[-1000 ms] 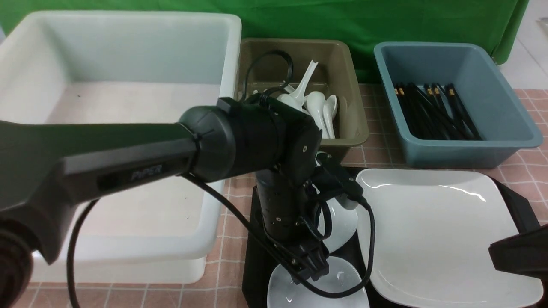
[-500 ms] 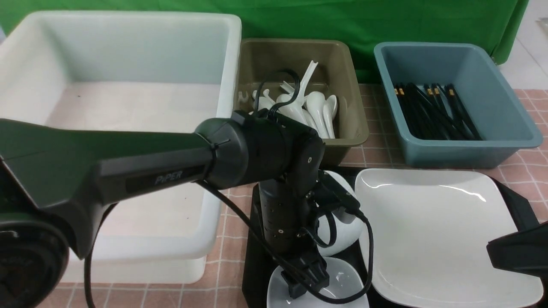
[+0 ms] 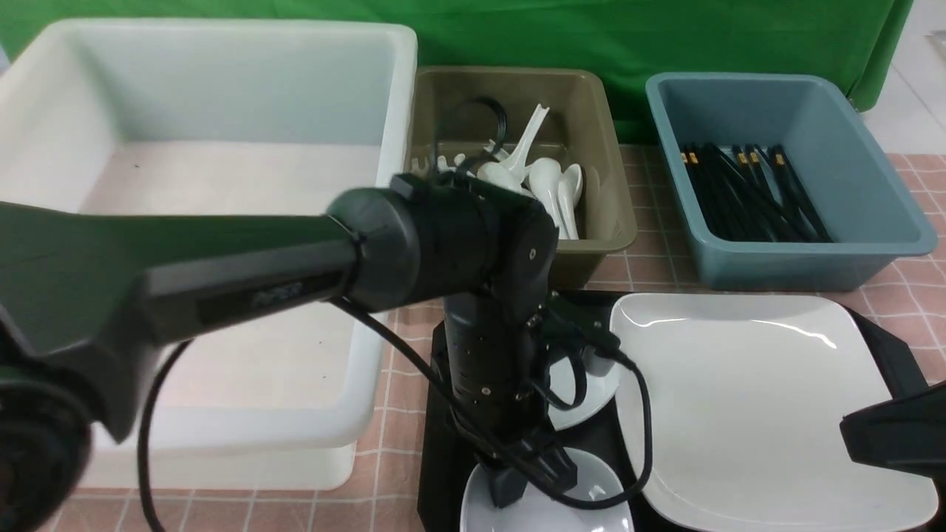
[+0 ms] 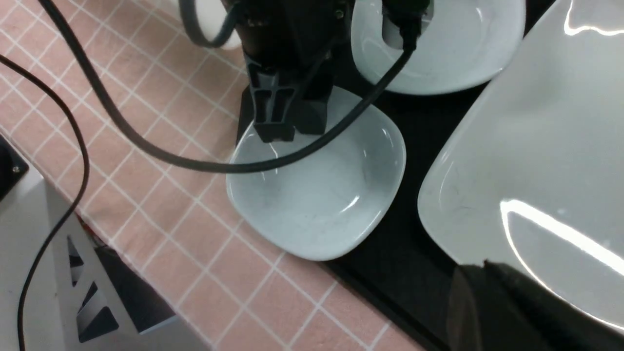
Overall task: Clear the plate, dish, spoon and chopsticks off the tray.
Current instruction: Use the left arm to grab a small plate from the dinner plate
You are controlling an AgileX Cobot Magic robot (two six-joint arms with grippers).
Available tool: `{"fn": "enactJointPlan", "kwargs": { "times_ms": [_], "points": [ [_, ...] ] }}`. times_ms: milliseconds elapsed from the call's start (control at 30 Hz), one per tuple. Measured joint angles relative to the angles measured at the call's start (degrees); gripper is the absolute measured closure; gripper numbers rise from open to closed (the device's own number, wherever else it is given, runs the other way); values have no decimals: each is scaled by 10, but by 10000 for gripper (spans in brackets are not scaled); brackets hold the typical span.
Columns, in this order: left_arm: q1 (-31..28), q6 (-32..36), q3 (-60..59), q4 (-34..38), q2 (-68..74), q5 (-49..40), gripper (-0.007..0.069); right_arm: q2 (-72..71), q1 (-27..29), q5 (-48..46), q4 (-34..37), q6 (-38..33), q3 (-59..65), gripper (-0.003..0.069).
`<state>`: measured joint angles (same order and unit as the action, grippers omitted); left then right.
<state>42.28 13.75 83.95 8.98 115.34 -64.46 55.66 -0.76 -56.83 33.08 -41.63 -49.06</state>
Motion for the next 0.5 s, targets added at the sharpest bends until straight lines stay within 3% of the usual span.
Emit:
{"fn": "enactJointPlan", "kwargs": {
  "times_ms": [33,133,367,500],
  "points": [
    [1,-7,3,6,-23,-3,559,0,0,-4,4,-7,0,629],
    [2,-9,6,30,-61,-3,604,0,0,-24,8,-17,-8,629],
    [0,-10,7,58,-137,6,614,0,0,-45,21,-28,-67,629],
    [-30,-11,23,96,-176,-6,614,1,-15,-46,21,-31,-121,629]
  ]
}}
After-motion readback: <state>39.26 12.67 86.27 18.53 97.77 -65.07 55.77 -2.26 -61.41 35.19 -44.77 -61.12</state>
